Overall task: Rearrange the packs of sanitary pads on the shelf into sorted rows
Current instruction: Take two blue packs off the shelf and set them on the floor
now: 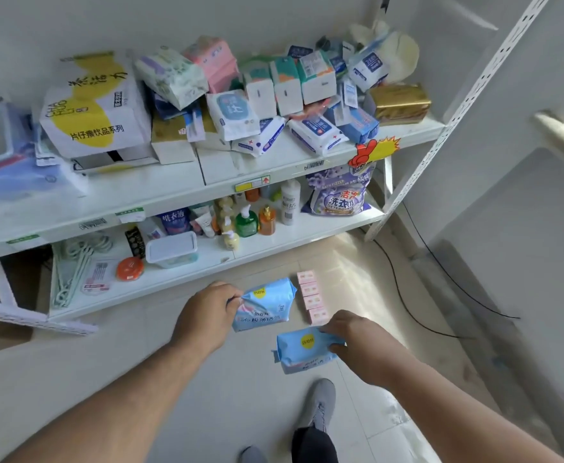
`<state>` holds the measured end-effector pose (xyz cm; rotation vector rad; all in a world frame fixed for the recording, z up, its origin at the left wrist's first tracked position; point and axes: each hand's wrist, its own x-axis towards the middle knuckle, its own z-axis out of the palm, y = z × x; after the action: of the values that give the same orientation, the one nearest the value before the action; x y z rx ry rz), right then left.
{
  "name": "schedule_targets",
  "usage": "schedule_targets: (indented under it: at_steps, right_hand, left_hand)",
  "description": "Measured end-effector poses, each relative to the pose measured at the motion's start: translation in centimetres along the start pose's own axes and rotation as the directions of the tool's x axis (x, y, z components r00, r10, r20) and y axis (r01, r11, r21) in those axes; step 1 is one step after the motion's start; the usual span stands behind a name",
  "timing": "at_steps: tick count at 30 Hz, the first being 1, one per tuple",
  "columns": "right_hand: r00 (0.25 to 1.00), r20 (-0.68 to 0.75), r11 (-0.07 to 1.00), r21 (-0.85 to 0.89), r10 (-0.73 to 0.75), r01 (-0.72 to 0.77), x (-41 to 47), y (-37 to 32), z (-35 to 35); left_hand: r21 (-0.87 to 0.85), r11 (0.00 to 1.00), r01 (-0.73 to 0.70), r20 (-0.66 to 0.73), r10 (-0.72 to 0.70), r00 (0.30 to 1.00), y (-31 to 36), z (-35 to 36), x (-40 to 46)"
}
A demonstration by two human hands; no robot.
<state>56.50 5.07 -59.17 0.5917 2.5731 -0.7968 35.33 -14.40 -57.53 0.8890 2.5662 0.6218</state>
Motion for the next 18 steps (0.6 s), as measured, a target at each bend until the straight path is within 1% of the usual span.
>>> schedule_targets:
  at_steps: [5,8,12,18]
  right_hand:
    - [0.997,0.07,1.0,0.026,-0.017,0.015,5.8,4.9,1.0]
    - [0.994,0.105,0.999,0.034,-0.019,0.016,10.2,8.1,2.9]
    - [0.993,0.122,0.999,0.037,-0.001,-0.004,15.9,12.0,6.6]
    - [0.997,0.068,0.997,0.067,0.026,-0.03,25.6,17.4,15.3]
  left_hand:
    - [0.008,1.0,0.022,0.048,-0.022,0.999,0.3,4.4,5.0]
    - [-0.015,0.999,0.046,0.049,-0.045,0.998,-0.8,8.3,8.6]
    - [-0.044,0.996,0.081,0.051,-0.079,0.996,-4.0,14.5,13.2]
    - [-0.043,0.997,0.063,0.081,-0.06,0.995,-11.6,26.3,20.4]
